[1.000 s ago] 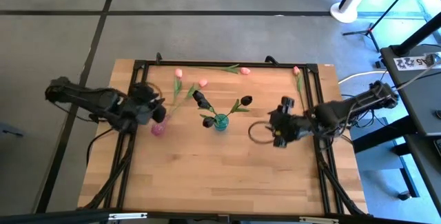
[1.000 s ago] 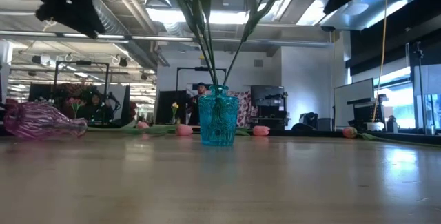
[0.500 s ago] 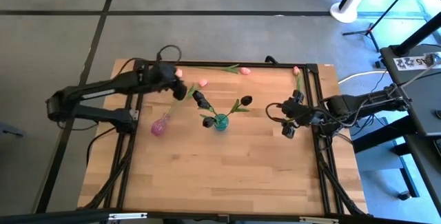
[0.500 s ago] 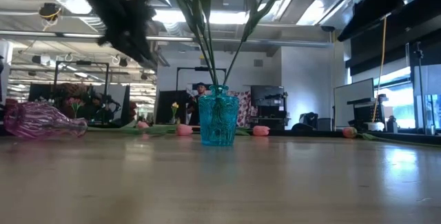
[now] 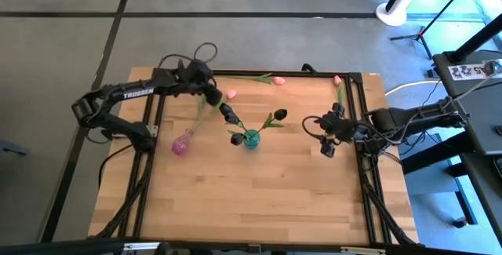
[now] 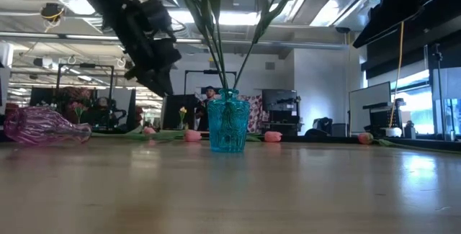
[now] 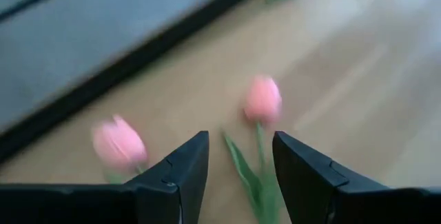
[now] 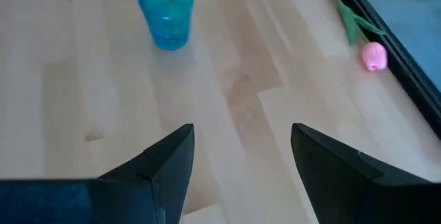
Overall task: Sort flowers into vase by color
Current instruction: Adjust the pink vase
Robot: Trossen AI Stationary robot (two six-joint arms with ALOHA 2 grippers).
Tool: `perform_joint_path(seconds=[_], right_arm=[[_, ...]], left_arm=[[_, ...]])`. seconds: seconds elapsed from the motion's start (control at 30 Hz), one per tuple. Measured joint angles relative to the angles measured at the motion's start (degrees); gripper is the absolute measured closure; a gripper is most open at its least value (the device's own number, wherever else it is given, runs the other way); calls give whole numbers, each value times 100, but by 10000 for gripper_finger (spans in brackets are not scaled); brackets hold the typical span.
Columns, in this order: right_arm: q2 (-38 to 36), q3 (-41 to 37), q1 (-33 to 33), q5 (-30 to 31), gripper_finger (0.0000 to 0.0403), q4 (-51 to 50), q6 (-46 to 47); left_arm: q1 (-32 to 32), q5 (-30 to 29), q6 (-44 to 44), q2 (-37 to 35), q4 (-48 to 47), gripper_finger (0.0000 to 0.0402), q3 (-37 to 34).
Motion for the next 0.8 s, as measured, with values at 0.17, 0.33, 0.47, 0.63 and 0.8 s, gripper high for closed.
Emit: perform_joint_path(seconds=[0.17, 0.33, 0.47, 0.63, 0.8], right_arm=[[2, 0, -469, -6, 161, 133, -431], [2, 0, -1004, -240, 161, 275, -941], [2, 0, -1396, -537, 161, 403, -1352], [4, 0, -1834, -711, 161, 521, -1735], [4, 0, -2115, -767, 161, 524, -1815]], left_arm=[[-818, -517, -1032, -265, -1548, 237, 0], [-1652, -575, -2290, -262, -2988, 207, 0], [-2343, -439, -3269, -261, -3673, 185, 0], [-2778, -90, -4077, -129, -3716, 171, 0], [-2814, -100, -4356, 128, -4251, 169, 0]])
